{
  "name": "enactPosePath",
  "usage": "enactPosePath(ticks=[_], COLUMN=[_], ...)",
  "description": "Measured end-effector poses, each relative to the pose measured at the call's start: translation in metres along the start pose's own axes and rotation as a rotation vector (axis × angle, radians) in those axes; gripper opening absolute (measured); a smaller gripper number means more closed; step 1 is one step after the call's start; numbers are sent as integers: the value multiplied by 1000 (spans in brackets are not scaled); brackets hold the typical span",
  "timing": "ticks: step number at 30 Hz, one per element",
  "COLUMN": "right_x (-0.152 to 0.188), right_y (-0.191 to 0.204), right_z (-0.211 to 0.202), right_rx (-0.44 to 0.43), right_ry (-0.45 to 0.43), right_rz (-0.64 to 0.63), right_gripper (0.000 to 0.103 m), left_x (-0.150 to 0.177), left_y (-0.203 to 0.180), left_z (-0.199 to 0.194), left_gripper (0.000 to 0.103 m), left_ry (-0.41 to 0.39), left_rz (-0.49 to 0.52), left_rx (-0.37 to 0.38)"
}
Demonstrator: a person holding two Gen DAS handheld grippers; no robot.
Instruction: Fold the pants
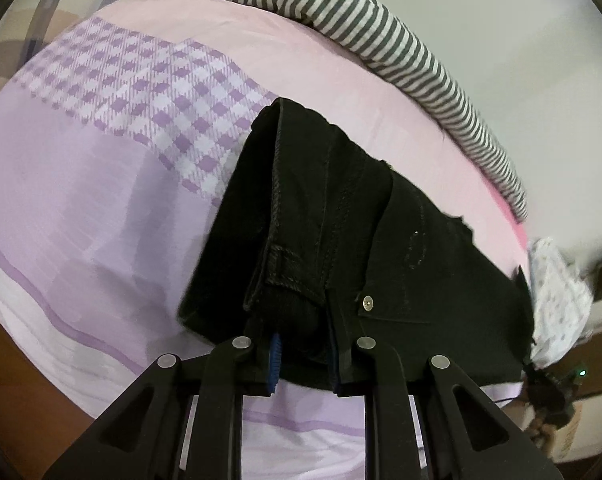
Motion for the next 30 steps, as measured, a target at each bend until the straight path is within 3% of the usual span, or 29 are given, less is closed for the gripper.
enactPosePath(ticks=[11,17,23,26,30], right_x=[21,21,19,18,16], right_y=[-17,-18,-22,-26,-26], right_z=[29,28,29,29,26], right_rx=[79,89,56,33,-1], right_ry=[93,105,112,116,112], right_rz=[4,11,53,82,105], right_gripper=[5,4,5,5,5], left_x=[16,19,17,25,43], left_y=[-8,-11,-18,-26,-42], left_z=[12,12,12,-3,-22], left_gripper=[19,22,30,37,38], left_ry=[-28,-20,-5,-17,-47], left_rz=[146,156,169,225,334], left_rx=[-132,-157,-175,-170,-192])
Point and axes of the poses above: each gripper's, at about its wrist camera, not at the fingertips, and z roughly the way its jaws point, y to its left, x to its underside, the point moved 1 cm from there along z, roughly the way its jaws point, and after that the axes turned 3 degrees about -y, right-handed, at the moved point
